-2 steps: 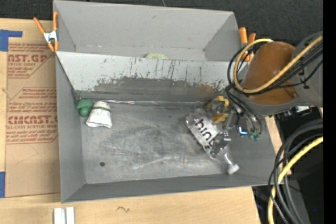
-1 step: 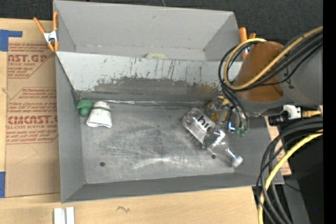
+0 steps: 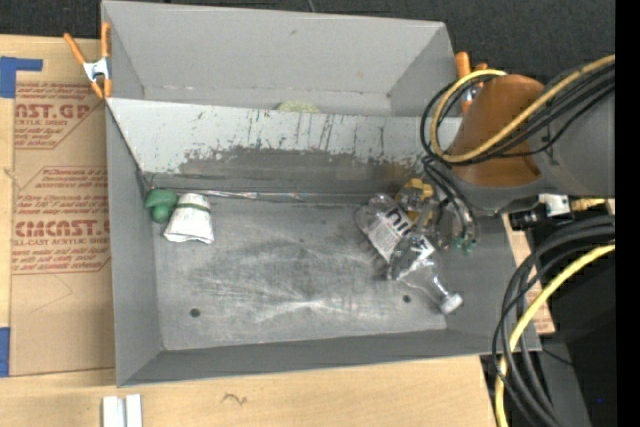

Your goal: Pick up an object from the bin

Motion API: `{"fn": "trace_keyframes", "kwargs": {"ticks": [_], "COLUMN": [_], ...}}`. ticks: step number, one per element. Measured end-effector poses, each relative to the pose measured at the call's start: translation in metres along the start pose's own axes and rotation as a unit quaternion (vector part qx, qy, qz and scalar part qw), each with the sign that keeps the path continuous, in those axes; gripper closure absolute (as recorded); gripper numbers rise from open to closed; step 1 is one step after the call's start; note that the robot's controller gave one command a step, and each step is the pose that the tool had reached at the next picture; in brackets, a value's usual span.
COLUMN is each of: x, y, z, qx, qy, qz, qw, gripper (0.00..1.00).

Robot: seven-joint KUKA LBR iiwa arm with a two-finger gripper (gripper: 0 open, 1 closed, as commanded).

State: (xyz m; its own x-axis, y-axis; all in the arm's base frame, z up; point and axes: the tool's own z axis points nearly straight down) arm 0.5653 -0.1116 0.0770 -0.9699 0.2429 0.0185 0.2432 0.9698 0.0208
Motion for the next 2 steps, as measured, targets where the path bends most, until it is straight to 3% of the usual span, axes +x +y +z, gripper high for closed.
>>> {"fn": "trace_keyframes", "kwargs": {"ticks": [1,2], "x": [0.0,0.012], "y": [0.0,0.042], "z": [0.0,-0.085], "qx": [0.0,0.01], "qy": [-0.0002,-0.0099], "qz": [0.0,-0.013], "qw": [1.0,0.9998], "gripper": [1.0,1.0]}}
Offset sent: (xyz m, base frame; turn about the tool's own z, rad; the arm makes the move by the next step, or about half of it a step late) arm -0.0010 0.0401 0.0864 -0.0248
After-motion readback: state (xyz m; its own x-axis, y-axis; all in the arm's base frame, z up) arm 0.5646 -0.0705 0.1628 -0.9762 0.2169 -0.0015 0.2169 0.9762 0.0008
